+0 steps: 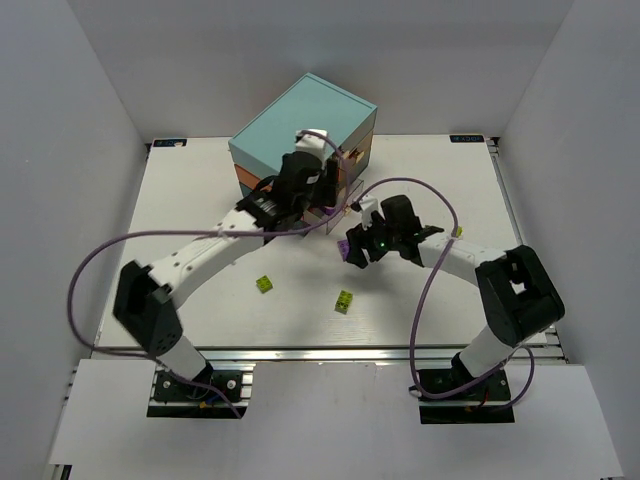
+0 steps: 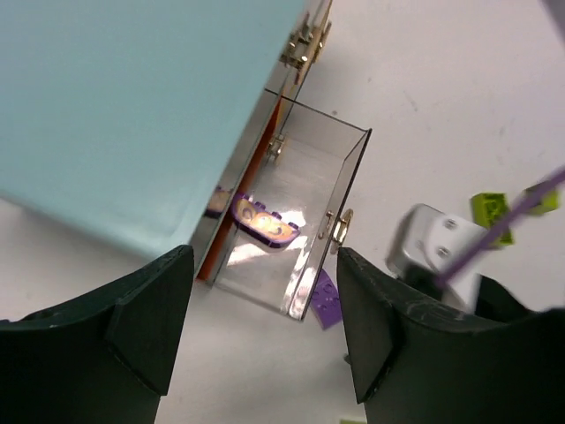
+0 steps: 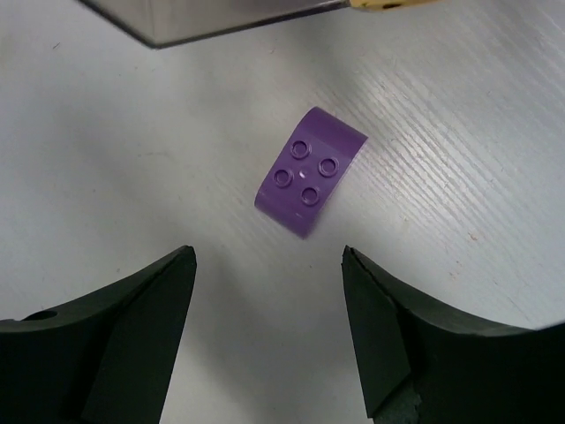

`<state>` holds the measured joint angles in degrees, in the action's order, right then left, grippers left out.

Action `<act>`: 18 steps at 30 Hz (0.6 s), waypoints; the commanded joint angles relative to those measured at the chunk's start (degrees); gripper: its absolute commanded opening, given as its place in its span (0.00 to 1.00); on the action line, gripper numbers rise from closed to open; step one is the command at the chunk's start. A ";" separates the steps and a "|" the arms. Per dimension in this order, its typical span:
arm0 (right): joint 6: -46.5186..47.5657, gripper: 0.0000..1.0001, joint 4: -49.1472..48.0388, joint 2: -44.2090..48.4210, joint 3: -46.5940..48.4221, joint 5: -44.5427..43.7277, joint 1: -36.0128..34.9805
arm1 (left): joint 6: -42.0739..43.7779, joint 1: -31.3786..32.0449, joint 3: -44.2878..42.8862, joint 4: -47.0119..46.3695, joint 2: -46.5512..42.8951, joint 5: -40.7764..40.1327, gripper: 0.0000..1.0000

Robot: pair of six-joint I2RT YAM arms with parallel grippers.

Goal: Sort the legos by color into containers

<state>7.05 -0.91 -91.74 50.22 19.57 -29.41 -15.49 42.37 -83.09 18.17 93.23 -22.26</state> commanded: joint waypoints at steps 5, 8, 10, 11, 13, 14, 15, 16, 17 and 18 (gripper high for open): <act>-13.36 0.74 -7.27 -6.76 4.88 -14.65 -5.13 | -10.87 0.43 13.45 3.17 -23.32 -5.60 0.78; -14.08 0.75 -8.67 -9.06 5.77 -15.70 -6.10 | -15.97 0.43 18.12 6.43 -30.36 -7.09 0.80; -14.52 0.74 -9.02 -10.20 6.47 -18.24 -7.24 | -19.66 0.96 21.82 8.79 -33.36 -7.79 0.80; -14.69 0.74 -8.94 -11.25 7.26 -19.30 -7.50 | -20.80 0.96 22.79 9.33 -35.99 -8.41 0.80; -16.01 0.70 -7.54 -12.57 8.14 -25.36 -7.94 | -23.62 0.96 25.34 11.26 -38.38 -8.94 0.81; -16.71 0.68 -6.75 -12.93 8.93 -26.77 -8.03 | -24.32 0.96 26.04 11.53 -39.34 -9.46 0.81; -17.85 0.59 -6.39 -13.11 8.93 -28.69 -7.95 | -25.37 0.96 26.57 11.97 -41.09 -9.64 0.81; -18.21 0.49 -6.04 -12.93 8.59 -29.50 -7.95 | -26.08 0.96 27.45 12.76 -42.33 -10.08 0.81; -18.21 0.49 -5.86 -12.76 8.23 -29.50 -7.95 | -26.09 0.96 27.80 13.02 -42.34 -10.17 0.81; -18.30 0.39 -5.77 -12.32 7.88 -29.59 -7.60 | -26.43 0.96 27.89 13.38 -43.13 -10.34 0.81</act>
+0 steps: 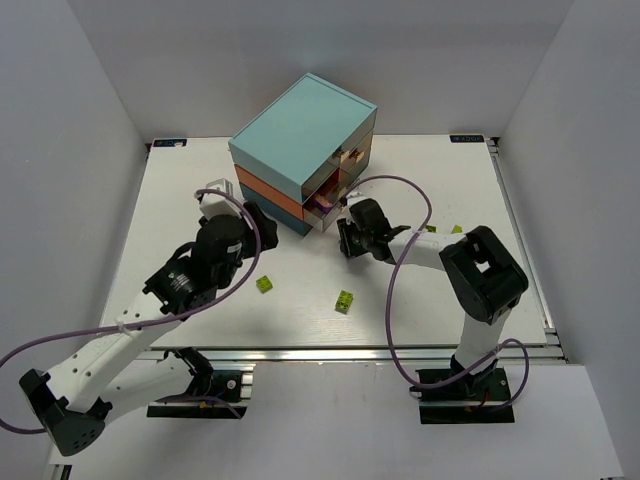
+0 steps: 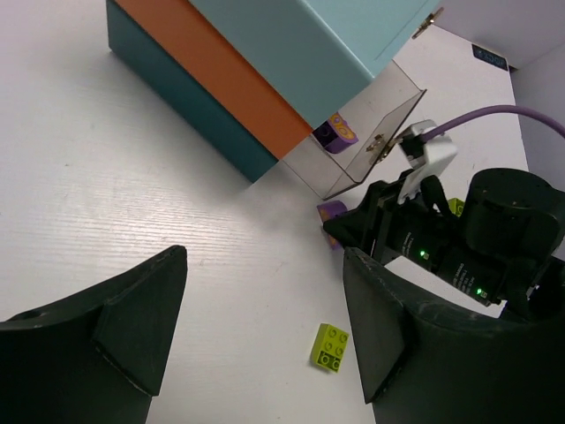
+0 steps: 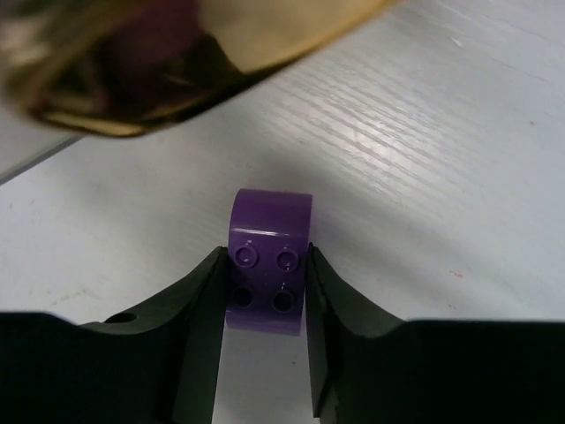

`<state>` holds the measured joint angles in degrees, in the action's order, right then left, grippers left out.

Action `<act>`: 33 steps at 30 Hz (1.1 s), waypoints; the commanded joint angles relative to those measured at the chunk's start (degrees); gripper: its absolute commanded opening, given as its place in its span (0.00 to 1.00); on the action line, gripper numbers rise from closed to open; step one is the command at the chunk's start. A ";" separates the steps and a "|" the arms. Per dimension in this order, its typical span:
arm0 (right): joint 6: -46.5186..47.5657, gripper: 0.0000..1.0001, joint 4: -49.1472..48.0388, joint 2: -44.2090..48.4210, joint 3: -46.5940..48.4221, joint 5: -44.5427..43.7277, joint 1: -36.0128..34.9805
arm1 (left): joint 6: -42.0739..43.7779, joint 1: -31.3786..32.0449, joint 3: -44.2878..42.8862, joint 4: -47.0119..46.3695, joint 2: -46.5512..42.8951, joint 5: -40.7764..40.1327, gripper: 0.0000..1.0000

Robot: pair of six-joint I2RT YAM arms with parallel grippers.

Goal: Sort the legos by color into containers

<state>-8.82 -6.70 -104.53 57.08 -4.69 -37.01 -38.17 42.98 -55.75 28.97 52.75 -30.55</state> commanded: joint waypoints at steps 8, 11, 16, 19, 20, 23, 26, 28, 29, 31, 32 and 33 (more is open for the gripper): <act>4.59 0.06 -3.48 15.21 -8.90 2.10 0.63 | -4.45 0.35 1.86 4.51 -3.62 -1.54 0.81; 12.58 0.02 -6.99 26.02 -13.30 16.48 1.33 | -5.16 0.35 3.44 4.51 -5.02 -1.36 0.81; 19.72 0.00 -12.02 31.68 -11.57 27.10 1.51 | -7.09 0.35 6.61 3.99 -7.48 -0.75 0.81; 16.12 0.00 -13.16 25.20 -4.64 24.91 1.42 | -7.79 0.35 7.67 4.07 -8.63 -0.48 0.82; 14.37 0.00 -13.95 23.51 -3.13 24.12 1.51 | -7.97 0.35 7.84 4.34 -9.07 -0.39 0.81; 10.42 0.00 -18.34 15.97 2.74 23.58 1.60 | -8.67 0.35 8.28 6.09 -9.86 -0.30 0.82; 9.26 0.00 -20.28 12.26 8.37 24.20 1.68 | -9.37 0.35 8.99 6.53 -10.82 0.31 0.81; 9.26 0.00 -21.77 9.97 10.06 24.03 1.68 | -10.16 0.35 9.77 7.24 -11.97 0.40 0.81; 9.26 0.00 -22.39 9.44 10.33 23.94 1.68 | -10.78 0.35 9.95 7.33 -12.32 0.49 0.81; 9.52 0.00 -23.09 8.73 10.60 23.59 1.77 | -11.48 0.35 10.65 7.94 -13.46 0.66 0.81; 9.52 0.00 -24.05 8.64 9.90 23.41 1.94 | -12.01 0.35 10.92 8.03 -14.07 0.66 0.81; 9.52 0.00 -24.76 8.82 9.37 23.32 1.95 | -12.27 0.35 11.10 8.29 -14.78 0.66 0.81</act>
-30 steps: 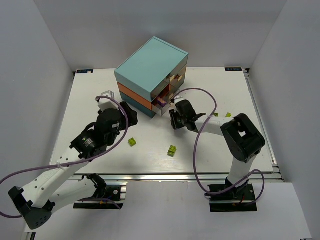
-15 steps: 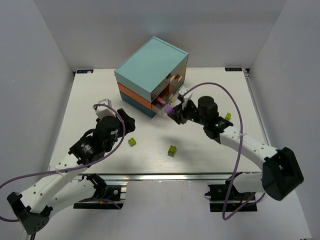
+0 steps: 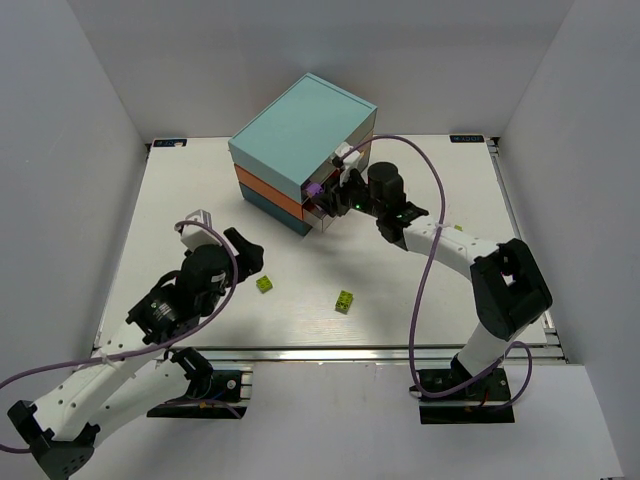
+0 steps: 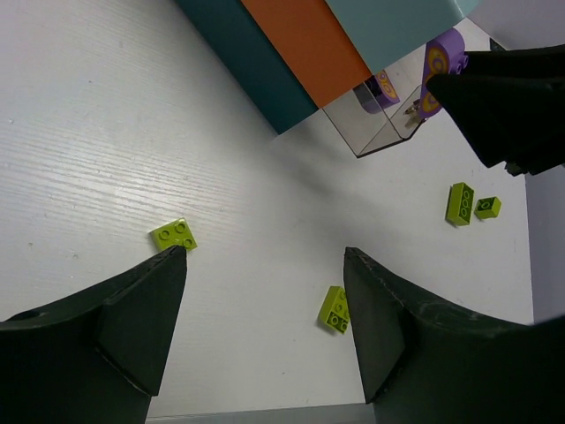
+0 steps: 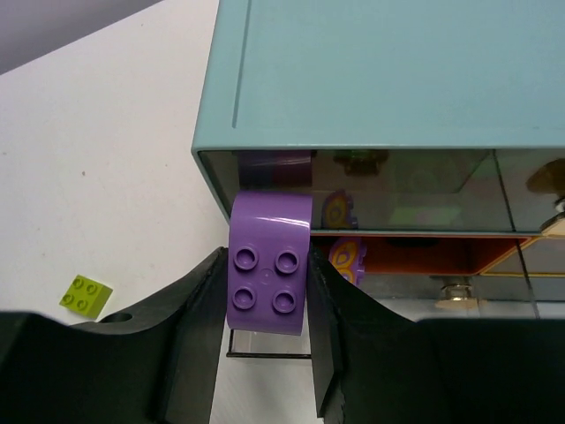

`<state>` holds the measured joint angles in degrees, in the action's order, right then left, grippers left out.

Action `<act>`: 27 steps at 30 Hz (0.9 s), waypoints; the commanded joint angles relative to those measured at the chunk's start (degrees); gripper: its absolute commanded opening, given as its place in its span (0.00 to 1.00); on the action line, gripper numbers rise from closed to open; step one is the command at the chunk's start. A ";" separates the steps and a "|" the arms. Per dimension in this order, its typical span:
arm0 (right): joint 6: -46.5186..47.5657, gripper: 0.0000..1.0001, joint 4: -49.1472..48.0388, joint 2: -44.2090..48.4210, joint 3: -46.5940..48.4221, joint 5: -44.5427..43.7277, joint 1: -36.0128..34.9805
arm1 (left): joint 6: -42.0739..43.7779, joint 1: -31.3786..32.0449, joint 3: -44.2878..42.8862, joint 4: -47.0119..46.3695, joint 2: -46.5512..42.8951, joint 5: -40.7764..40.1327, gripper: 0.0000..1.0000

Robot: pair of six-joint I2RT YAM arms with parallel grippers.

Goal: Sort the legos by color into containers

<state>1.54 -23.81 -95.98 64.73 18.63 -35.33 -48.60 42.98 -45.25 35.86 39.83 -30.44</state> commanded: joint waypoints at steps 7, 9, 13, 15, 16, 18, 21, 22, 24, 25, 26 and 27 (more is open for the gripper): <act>-1.10 0.06 -13.89 -0.78 -2.15 -1.14 0.44 | -2.55 0.35 1.49 1.50 -2.48 0.82 0.81; -0.93 0.11 -15.81 -1.74 -2.68 -1.32 0.70 | -2.47 0.35 1.22 1.59 -1.87 0.99 0.81; -0.57 0.27 -16.79 -2.98 -3.65 -1.14 0.79 | -2.38 0.35 1.22 1.32 -1.16 1.43 0.82; 0.21 0.42 -16.44 -3.07 -3.91 -0.88 0.88 | -2.73 0.35 1.57 1.15 -1.16 1.78 0.82; 0.48 0.45 -16.27 -3.15 -4.08 -0.71 1.05 | -2.82 0.35 1.83 1.06 -1.16 1.96 0.82; 0.83 0.54 -15.83 -3.07 -4.17 -0.79 1.14 | -3.08 0.35 2.71 0.62 -1.34 2.22 0.82; 1.18 0.63 -15.74 -2.02 -4.87 -0.44 1.58 | -3.52 0.35 3.59 0.01 -1.34 2.66 0.82; 1.18 0.64 -15.74 -1.49 -5.05 0.00 1.84 | -3.52 0.35 3.68 -0.08 -1.25 2.75 0.82; 1.10 0.65 -15.74 -0.26 -5.67 0.35 2.28 | -3.52 0.35 4.12 -0.61 -0.90 3.10 0.82; 1.01 0.65 -15.30 0.27 -5.93 0.61 2.37 | -3.52 0.35 4.21 -0.79 -0.64 3.28 0.82; 0.83 0.64 -15.04 1.40 -6.19 0.79 2.63 | -3.52 0.35 4.30 -1.14 -0.46 3.45 0.83; 0.66 0.63 -14.51 2.11 -6.28 0.96 2.72 | -3.43 0.35 4.38 -1.31 -0.20 3.54 0.82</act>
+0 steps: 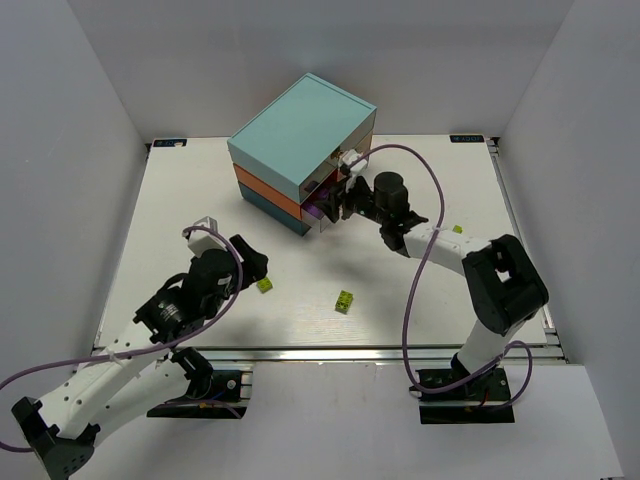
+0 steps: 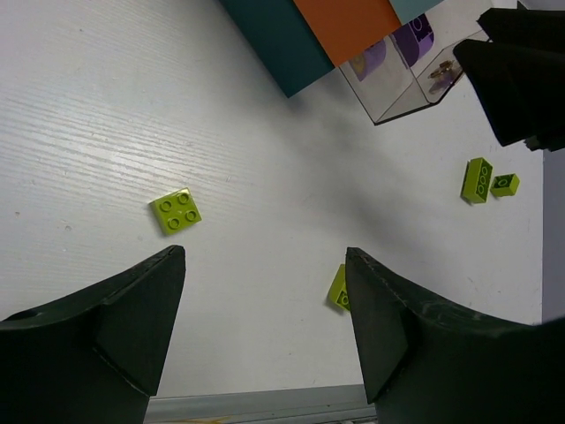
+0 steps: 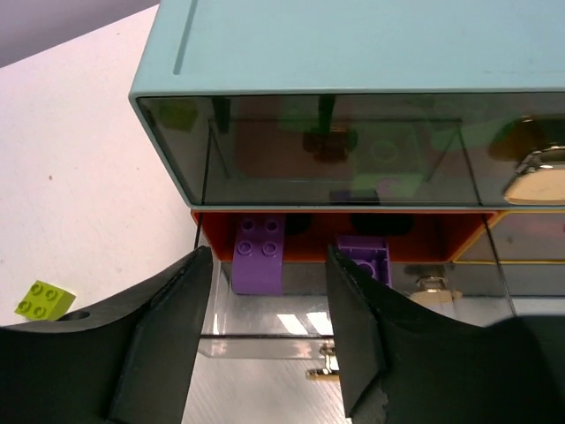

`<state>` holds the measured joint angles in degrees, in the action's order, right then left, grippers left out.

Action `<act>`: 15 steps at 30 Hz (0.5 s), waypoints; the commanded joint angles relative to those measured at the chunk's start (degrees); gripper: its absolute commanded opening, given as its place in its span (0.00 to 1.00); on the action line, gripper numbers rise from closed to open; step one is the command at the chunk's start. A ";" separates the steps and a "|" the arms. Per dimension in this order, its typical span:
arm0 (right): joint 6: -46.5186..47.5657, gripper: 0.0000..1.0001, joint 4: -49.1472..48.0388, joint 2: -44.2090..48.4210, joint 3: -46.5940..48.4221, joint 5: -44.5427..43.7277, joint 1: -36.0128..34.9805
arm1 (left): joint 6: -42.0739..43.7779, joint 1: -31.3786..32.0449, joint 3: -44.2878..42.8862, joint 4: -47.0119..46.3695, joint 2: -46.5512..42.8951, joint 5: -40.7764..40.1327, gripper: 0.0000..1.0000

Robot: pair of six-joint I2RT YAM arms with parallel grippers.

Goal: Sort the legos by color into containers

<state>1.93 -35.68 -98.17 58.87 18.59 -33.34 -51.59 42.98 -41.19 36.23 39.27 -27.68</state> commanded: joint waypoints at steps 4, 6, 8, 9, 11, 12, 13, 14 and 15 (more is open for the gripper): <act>1.13 0.28 -0.27 11.40 -2.26 5.04 2.32 | -0.70 0.35 0.49 -1.60 0.73 0.88 0.80; 2.02 0.00 1.05 13.96 -4.63 7.15 3.46 | -1.31 0.35 1.11 -1.77 0.29 0.79 0.74; 4.21 0.00 4.63 16.59 -5.87 8.30 4.51 | -1.75 0.35 2.43 -1.95 -0.15 0.96 0.66; 4.48 0.00 6.66 17.04 -6.31 8.13 4.69 | -2.37 0.35 2.78 -1.95 -0.33 1.31 0.62; 4.13 0.00 13.31 17.31 -6.49 6.03 5.65 | -2.63 -0.18 3.65 -2.30 -0.42 1.58 0.51; 3.96 0.00 15.36 17.05 -6.31 3.50 6.01 | -2.81 -0.18 3.92 -2.48 -0.33 1.93 0.50; 3.87 0.00 17.38 16.09 -6.23 2.08 6.18 | -2.90 -0.18 4.10 -2.65 -0.24 2.02 0.50; 3.69 0.00 19.40 15.38 -5.96 0.76 6.18 | -2.99 -0.18 4.36 -2.74 -0.16 2.28 0.50; 3.34 0.00 22.38 14.68 -5.27 -1.69 6.53 | -2.99 -0.18 4.45 -2.74 -0.15 2.37 0.50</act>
<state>4.95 -23.99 -81.21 53.54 22.13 -27.53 -53.80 42.96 -37.12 34.39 39.55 -26.06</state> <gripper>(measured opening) 0.014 0.499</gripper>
